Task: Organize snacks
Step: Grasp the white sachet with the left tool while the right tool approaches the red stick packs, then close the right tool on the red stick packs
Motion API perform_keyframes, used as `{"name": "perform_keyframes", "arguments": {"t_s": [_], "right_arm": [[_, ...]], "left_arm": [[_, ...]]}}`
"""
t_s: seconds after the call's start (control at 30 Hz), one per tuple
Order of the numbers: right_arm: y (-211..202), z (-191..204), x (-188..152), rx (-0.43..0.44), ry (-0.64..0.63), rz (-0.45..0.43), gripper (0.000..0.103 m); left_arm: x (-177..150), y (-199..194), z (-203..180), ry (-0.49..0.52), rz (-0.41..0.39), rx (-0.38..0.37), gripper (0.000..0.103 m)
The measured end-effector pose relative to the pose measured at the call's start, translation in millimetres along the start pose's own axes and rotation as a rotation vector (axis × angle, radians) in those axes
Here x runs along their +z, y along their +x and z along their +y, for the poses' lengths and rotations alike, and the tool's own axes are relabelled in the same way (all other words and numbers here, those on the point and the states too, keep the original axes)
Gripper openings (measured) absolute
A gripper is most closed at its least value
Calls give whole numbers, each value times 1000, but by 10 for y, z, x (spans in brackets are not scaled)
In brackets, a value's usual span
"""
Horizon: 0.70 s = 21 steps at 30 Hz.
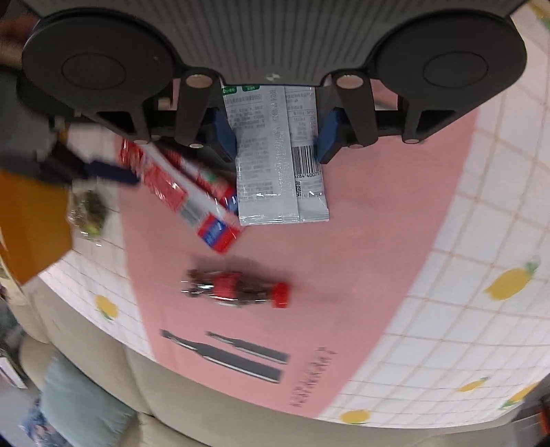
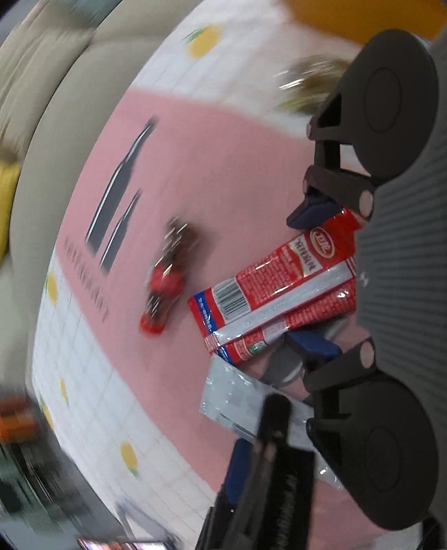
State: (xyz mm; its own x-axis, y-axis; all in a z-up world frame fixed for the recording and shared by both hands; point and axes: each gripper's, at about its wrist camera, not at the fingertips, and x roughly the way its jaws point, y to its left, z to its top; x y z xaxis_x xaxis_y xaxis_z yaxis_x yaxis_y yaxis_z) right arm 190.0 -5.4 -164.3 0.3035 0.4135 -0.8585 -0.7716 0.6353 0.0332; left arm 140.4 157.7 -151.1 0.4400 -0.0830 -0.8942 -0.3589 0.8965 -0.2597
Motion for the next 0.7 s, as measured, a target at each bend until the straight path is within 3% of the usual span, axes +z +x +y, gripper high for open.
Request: {"name": "perform_keyframes", "arguments": {"t_s": [0.2, 0.3, 0.37, 0.5, 0.7], "right_arm": [[-291, 30, -477, -172, 313, 46, 61], [-404, 69, -678, -217, 417, 52, 66], [-445, 144, -775, -211, 403, 48, 73], [-524, 257, -839, -197, 230, -28, 82], [-525, 83, -849, -102, 179, -101, 82]], "left_arm": [[-74, 92, -341, 181, 21, -30, 58], [-160, 95, -487, 251, 32, 7, 59], [-200, 90, -544, 272, 38, 35, 66], [-311, 54, -612, 290, 36, 76, 78], [-458, 51, -623, 279, 62, 116, 82]]}}
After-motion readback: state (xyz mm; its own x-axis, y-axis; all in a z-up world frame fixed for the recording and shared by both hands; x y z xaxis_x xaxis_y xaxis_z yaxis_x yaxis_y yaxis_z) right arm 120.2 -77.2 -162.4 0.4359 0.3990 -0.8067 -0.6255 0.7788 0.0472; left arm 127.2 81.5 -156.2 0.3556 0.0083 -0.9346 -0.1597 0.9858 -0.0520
